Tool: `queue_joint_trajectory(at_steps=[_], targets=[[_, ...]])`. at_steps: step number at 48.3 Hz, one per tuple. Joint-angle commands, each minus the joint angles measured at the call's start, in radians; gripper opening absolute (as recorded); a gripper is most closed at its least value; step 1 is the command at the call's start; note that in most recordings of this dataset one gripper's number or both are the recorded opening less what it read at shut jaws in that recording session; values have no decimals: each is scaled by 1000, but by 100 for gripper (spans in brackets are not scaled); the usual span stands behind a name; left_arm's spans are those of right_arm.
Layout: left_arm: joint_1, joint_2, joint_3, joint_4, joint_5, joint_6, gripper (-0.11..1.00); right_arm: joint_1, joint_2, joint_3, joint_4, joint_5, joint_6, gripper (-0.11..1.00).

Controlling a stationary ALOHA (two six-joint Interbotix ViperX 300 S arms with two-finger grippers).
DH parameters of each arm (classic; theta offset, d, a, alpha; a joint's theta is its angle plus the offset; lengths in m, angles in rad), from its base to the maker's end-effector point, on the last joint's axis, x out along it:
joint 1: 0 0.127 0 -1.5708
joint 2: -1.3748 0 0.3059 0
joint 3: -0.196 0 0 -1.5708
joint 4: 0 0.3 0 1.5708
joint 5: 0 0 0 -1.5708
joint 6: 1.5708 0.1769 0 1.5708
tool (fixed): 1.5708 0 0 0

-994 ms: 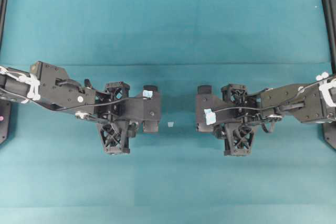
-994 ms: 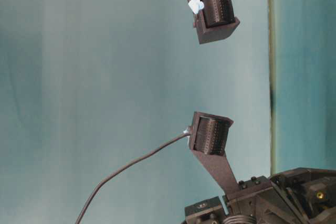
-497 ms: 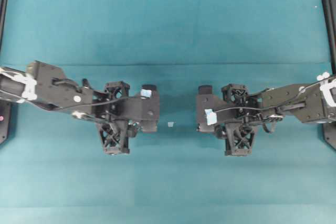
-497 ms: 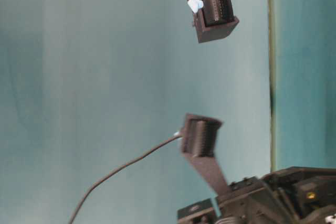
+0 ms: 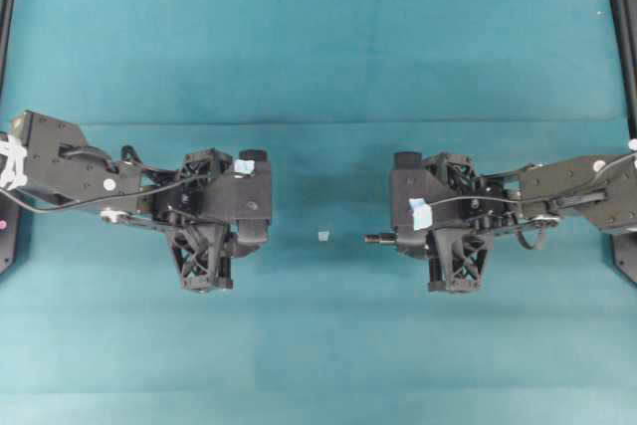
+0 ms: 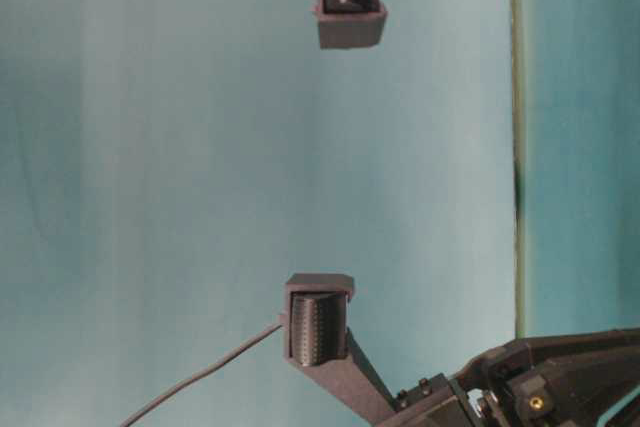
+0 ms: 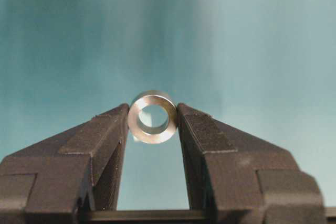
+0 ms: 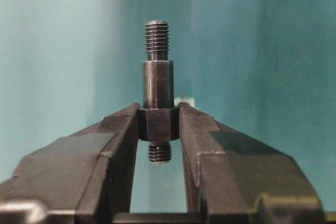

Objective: Insert the washer onto the shaft with both hands.
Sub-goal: 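Lift washer and shaft and rotate grippers to face each other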

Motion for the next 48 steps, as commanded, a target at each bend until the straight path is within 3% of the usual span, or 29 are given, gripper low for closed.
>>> queue_joint_trajectory(at_steps=[1, 19, 29, 48], targets=[[-2, -20, -8, 3, -28, -2, 37, 3, -23, 0, 3, -26, 12, 0], [-2, -58, 61, 3, -247, -8, 37, 3, -60, 67, 15, -189, 18, 0], [-2, -61, 66, 3, -308, -12, 37, 3, -77, 106, 21, -314, 60, 0], [5, -63, 66, 3, -405, -14, 37, 3, -67, 112, 20, -356, 60, 0]])
